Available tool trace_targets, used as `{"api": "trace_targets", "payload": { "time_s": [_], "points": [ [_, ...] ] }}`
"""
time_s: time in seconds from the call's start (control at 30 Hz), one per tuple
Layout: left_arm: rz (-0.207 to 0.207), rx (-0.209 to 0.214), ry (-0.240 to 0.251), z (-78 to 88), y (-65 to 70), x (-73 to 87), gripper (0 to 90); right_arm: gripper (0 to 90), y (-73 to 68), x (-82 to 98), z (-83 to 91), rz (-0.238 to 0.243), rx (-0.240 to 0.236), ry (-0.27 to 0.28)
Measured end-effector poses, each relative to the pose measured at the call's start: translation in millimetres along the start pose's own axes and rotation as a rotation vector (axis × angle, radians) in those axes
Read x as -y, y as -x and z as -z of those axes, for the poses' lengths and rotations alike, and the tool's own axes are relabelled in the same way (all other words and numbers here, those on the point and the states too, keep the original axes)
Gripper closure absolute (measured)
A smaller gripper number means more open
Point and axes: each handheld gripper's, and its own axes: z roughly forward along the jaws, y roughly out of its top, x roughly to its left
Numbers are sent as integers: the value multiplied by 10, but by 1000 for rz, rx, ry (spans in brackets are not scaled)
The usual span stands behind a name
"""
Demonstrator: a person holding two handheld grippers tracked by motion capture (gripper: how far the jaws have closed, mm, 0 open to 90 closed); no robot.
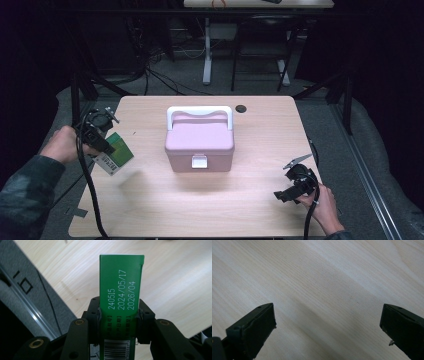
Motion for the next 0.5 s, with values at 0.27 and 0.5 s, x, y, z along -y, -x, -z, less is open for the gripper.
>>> {"api": "trace_targets", "payload": {
  "time_s": [0.27, 0.5],
  "points": [
    [88, 1, -34, -153, -274, -101, 637, 0, 6, -4, 8, 4, 10, -7],
    [129, 37, -63, -347, -415, -182, 637, 0, 3, -4, 2, 10, 10, -16]
  ]
}}
